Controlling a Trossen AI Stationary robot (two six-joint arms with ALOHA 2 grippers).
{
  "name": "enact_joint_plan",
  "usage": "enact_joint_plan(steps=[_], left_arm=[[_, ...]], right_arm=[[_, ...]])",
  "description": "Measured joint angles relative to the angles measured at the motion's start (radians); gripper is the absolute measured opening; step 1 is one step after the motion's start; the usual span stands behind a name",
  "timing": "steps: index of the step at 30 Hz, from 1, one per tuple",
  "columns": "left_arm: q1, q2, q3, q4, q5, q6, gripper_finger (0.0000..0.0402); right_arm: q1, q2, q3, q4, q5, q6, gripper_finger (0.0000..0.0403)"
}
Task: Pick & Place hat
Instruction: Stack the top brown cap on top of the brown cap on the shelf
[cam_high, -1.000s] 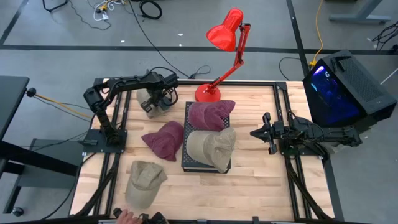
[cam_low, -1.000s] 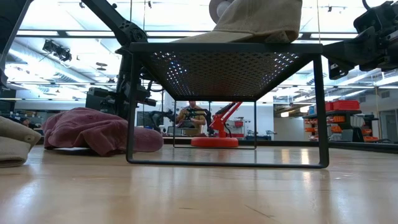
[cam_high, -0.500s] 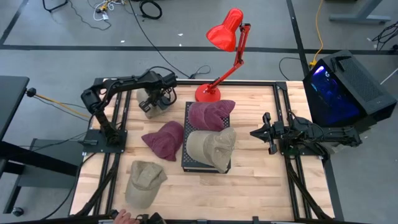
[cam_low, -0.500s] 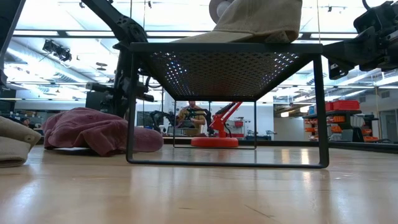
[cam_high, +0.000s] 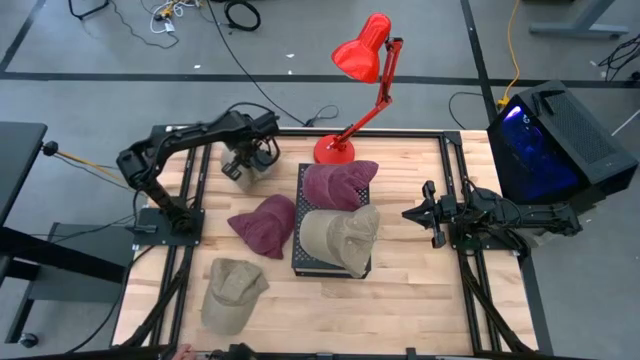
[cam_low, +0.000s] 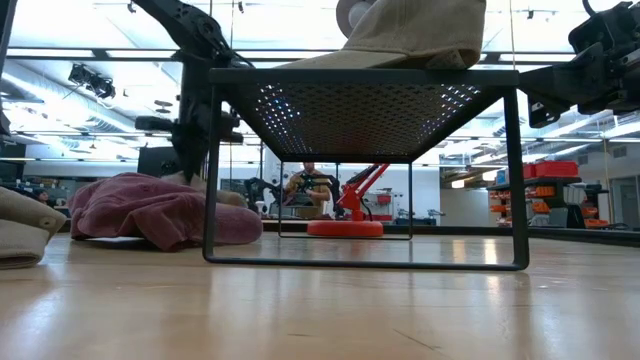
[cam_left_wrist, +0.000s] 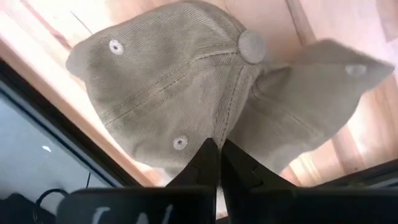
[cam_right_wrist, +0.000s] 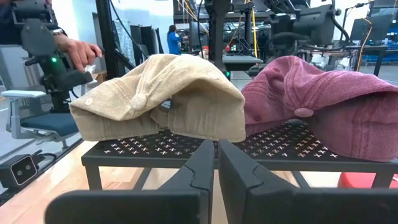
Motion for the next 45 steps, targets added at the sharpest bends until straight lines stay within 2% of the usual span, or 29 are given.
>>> enact_joint_plan(steps=[24, 39, 45], left_arm=[[-0.020, -0.166, 0.000, -0.038, -0.021, -0.105, 0.0005], [-0.045, -0.298, 0.001, -0.039, -0.016, -0.260, 0.0005], [-0.045, -0.343, 0.033, -0.038, 0.032, -0.345, 0.0005]], right_arm=[[0.000, 0.000, 0.000, 0.000, 0.000, 0.000, 0.0027], [0.000, 0.000, 0.000, 0.000, 0.000, 0.000, 0.0027], [0.000, 0.000, 0.000, 0.000, 0.000, 0.000, 0.0027]])
